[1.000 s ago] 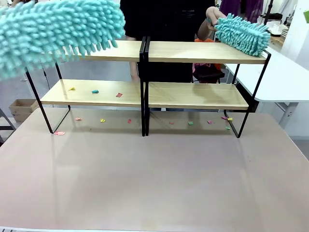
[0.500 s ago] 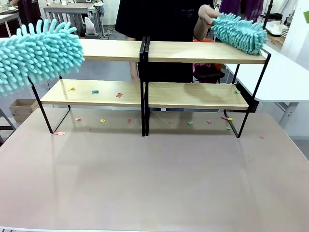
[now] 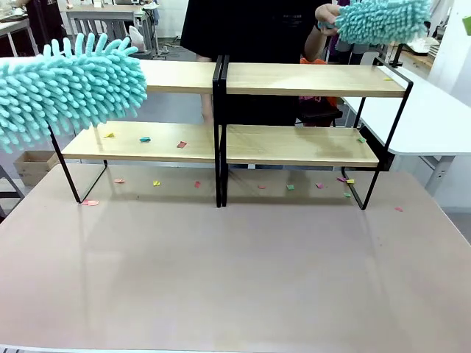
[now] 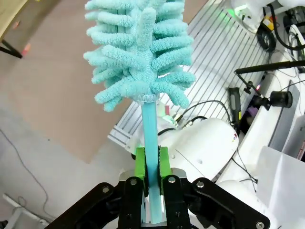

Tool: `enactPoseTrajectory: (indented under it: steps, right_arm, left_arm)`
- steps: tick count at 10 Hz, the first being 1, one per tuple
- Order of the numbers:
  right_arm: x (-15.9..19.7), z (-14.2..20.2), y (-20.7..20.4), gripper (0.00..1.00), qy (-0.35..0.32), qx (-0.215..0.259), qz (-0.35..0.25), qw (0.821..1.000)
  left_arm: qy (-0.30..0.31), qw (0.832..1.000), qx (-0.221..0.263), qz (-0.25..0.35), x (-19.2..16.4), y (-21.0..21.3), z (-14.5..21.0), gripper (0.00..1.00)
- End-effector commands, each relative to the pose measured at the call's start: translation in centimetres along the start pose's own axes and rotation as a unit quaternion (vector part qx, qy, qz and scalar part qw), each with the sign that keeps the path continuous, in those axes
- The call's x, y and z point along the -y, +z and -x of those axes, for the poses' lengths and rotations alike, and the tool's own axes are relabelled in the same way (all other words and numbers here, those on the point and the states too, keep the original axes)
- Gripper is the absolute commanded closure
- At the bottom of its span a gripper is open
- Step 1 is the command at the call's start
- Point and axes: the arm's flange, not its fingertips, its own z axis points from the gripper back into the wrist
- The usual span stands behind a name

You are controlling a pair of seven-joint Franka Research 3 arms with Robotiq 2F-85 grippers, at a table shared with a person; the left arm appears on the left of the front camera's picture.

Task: Clean the shelves.
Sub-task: Clean another randomly selected level of the Shelf with the Duster.

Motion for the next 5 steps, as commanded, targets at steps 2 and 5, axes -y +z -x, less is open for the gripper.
enactPoseTrajectory:
  steps: [2, 5]
  right_arm:
    - [0.09, 0.06, -0.03, 0.00, -0.001, 0.002, -0.006, 1.000]
    - [0.09, 0.06, -0.03, 0.00, -0.001, 0.002, -0.006, 1.000]
  left_arm:
    - [0.002, 1.000, -0.001, 0.000, -0.06, 0.66, 0.01, 0.88]
    - [0.002, 1.000, -0.001, 0.000, -0.06, 0.66, 0.01, 0.88]
